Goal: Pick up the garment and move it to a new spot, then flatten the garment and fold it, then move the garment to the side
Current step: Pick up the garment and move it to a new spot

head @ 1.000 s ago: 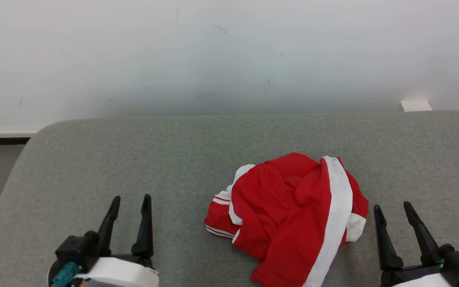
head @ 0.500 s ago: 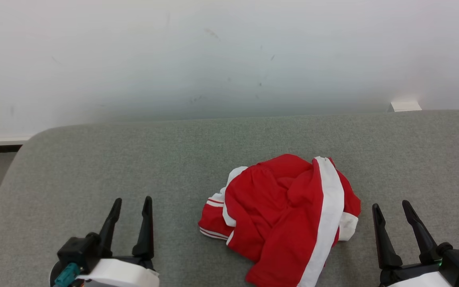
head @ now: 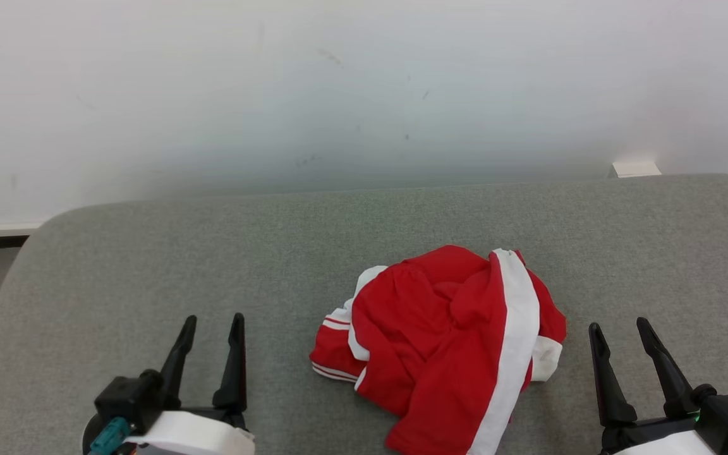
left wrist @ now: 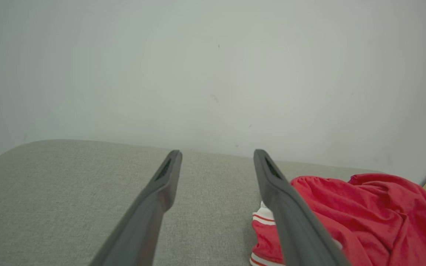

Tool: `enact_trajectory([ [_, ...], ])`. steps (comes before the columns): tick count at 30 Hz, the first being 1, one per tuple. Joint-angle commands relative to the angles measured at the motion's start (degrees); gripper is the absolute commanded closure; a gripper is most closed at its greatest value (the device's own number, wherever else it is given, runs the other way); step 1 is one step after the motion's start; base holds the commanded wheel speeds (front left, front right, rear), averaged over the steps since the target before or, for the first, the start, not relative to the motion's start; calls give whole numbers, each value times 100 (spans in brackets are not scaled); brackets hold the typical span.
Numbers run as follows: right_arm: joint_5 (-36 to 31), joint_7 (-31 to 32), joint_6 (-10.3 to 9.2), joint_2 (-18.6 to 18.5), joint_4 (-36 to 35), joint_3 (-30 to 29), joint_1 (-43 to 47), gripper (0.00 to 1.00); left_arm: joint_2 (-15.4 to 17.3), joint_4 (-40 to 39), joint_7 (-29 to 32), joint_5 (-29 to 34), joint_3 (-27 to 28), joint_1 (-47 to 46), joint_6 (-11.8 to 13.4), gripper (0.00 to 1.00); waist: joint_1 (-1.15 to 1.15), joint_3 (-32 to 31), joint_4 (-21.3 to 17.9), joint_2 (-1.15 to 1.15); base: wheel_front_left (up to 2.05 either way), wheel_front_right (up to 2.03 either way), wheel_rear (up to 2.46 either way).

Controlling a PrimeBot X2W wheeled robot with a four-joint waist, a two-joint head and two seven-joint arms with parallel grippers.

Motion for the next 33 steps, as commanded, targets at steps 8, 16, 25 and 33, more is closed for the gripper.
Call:
enact_trajectory([
  [8, 22, 6, -11, -8, 2, -28, -22, 0, -17, 282, 55, -15, -234, -285, -157, 0, 0, 21, -71, 0, 0, 0, 0],
  [16, -4, 6, -11, 0, -13, -37, -146, 0, 79, 697, 1043, -217, -745, -1209, -308, 0, 0, 224, -305, 0, 0, 0, 0],
  [25, -52, 6, -11, 43, -31, -106, -259, 0, 70, 1392, 2335, -451, -1280, -2427, -351, 0, 0, 534, -773, 0, 0, 0, 0],
  [33, -26, 5, -12, 81, -47, -97, -354, 0, 33, 2156, 3046, -589, -1564, -3095, -356, 0, 0, 703, -1089, 0, 0, 0, 0],
])
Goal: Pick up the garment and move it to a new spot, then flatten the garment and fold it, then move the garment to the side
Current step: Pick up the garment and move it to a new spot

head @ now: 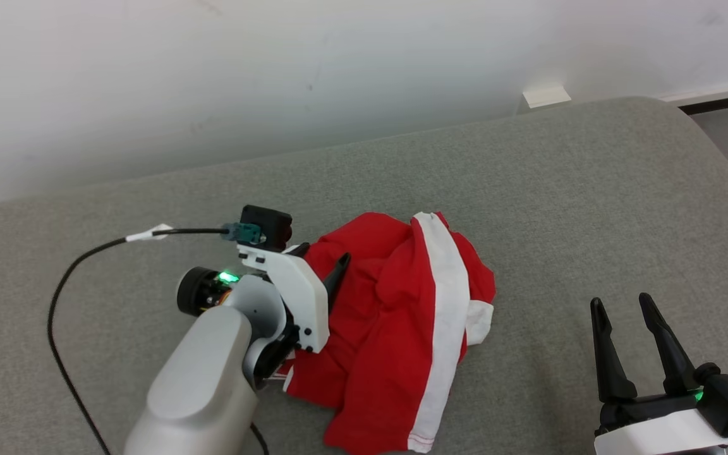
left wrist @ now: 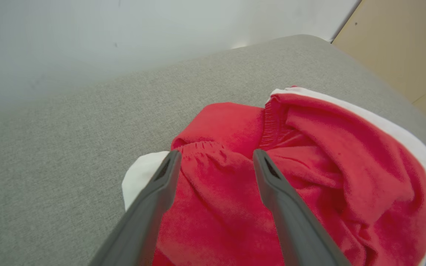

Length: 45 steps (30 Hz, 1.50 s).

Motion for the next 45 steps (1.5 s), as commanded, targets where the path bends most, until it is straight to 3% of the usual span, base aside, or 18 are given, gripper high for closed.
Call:
enact_trajectory([
  [1, -5, 5, -10, -14, -17, -14, -59, 0, -3, 26, 16, -69, -10, -91, -17, 0, 0, 63, -70, 0, 0, 0, 0],
  [10, 15, 5, -10, 54, 0, 23, -97, 0, -25, 995, 666, 28, -403, -573, 16, 0, 0, 192, -282, 0, 0, 0, 0],
  [11, 15, 4, -10, 62, 3, 23, -93, 0, -26, 1071, 705, 9, -434, -603, 13, 4, 0, 191, -295, 0, 0, 0, 0],
  [12, 16, 5, -10, 67, 10, 23, -89, 0, -21, 1142, 726, 2, -465, -627, 8, 37, 0, 185, -306, 0, 0, 0, 0],
  [13, 16, 5, -10, 72, 19, 27, -82, 0, -14, 1198, 730, -10, -481, -647, 4, 63, 0, 175, -317, 0, 0, 0, 0],
  [15, 16, 5, -10, 76, 38, 27, -68, 0, -11, 1292, 683, -42, -512, -671, -4, 100, 0, 153, -329, 0, 0, 0, 0],
  [27, -76, 5, -10, 39, 25, -95, 27, 0, -53, 1386, -224, -347, -662, -879, -16, 100, 0, -73, -3, 0, 0, 0, 0],
  [36, -61, 4, -10, -93, 61, -157, 155, 0, -70, 579, -866, -857, -1074, -1029, -22, 100, 0, -437, 902, 0, 0, 0, 0],
  [40, -43, 5, -11, -92, 71, -175, 199, 0, -35, 94, -889, -1054, -1148, -1118, -13, 100, 0, -567, 1346, 0, 0, 0, 0],
  [45, -19, 5, -10, -75, 79, -200, 292, 0, 256, -545, -705, -1276, -1031, -1260, -12, 100, 0, -670, 1829, 0, 0, 0, 0],
])
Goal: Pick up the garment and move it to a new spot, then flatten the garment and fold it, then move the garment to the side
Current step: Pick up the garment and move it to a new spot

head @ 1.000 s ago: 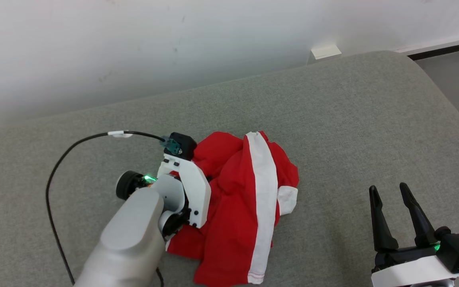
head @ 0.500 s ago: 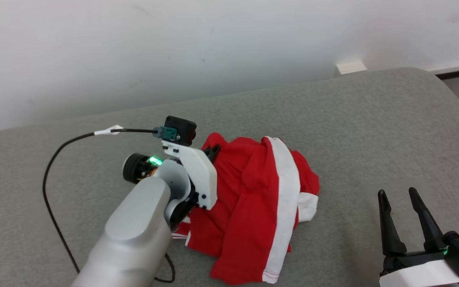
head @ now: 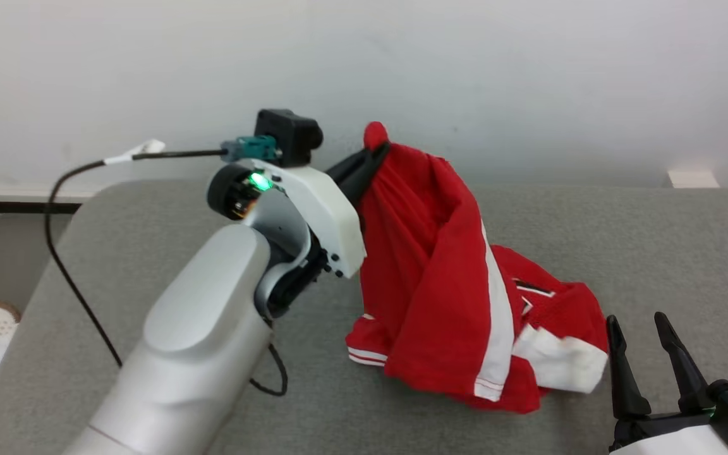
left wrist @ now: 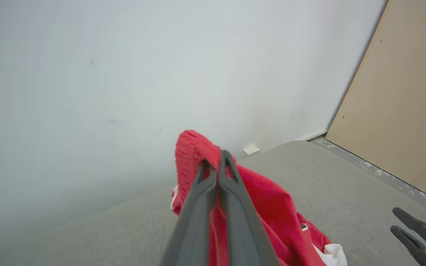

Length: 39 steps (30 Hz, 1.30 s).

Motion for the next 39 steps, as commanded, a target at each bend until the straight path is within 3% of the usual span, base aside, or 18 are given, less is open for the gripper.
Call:
enact_trajectory([
  [1, 12, 5, -12, -8, 18, -22, 80, 0, 125, -131, 32, -27, 65, -111, 18, 100, 0, -132, 348, 0, 0, 0, 0],
  [10, 40, 5, -11, 45, -12, -24, 80, 0, 896, -639, 425, -93, 533, -542, 187, 100, 0, -132, 995, 0, 0, 0, 0],
  [19, 26, 6, -11, 105, -6, 45, -63, 0, 1463, 471, 277, -132, 846, -712, 210, 100, 0, 59, 1258, 0, 0, 0, 0],
  [31, -46, 6, -11, 83, 23, 181, -338, 0, 1374, 2291, -255, -492, 842, -147, 50, 100, 0, 503, 1163, 0, 0, 0, 0],
  [37, -32, 6, -11, 51, 82, 245, -434, 0, 1166, 2961, -452, -702, 743, -26, 9, 99, 0, 653, 1095, 0, 0, 0, 0],
  [39, -28, 6, -11, 51, 104, 258, -452, 0, 1110, 3130, -473, -773, 692, -11, 7, 76, 0, 670, 1085, 0, 0, 0, 0],
])
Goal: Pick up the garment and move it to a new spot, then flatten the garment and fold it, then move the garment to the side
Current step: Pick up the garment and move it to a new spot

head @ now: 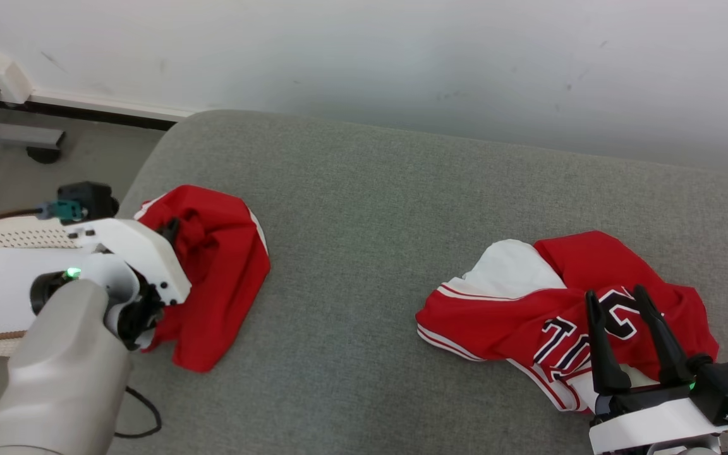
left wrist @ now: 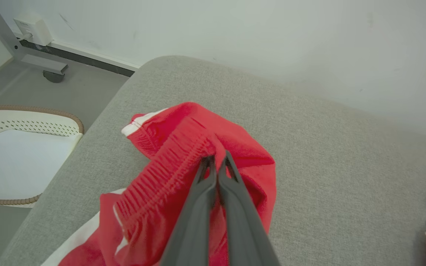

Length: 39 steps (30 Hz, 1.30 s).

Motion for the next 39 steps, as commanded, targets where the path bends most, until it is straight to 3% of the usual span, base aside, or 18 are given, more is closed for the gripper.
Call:
enact_trajectory([
  [1, -18, 6, -10, -31, 29, 16, -53, 0, -27, 76, -43, -78, -44, 90, -11, 51, 0, 9, -9, 0, 0, 0, 0],
  [2, -13, 6, -10, -30, 42, 26, -69, 0, -43, 108, -61, -120, -91, 100, -12, 24, 0, 3, -13, 0, 0, 0, 0],
  [3, -13, 6, -10, -30, 42, 26, -69, 0, -43, 108, -61, -120, -91, 100, -12, 24, 0, 3, -13, 0, 0, 0, 0],
  [4, -9, 6, -10, -29, 55, 36, -76, 0, -46, 123, -74, -168, -137, 108, -13, 0, 0, -11, -16, 0, 0, 0, 0],
  [18, 126, 6, -10, -19, 60, -171, 195, 0, 488, -605, -560, -540, -948, -22, -6, 0, 0, -565, 85, 0, 0, 0, 0],
  [29, 68, 7, -10, -8, -40, -222, 420, 0, 629, -1394, -1226, -514, -1347, 234, -6, 0, 0, -811, 284, 0, 0, 0, 0],
  [39, 4, 7, -11, -70, -181, -303, 502, 0, 516, -2448, -1883, -181, -1409, 911, 444, 0, 0, -811, 204, 0, 0, 0, 0],
])
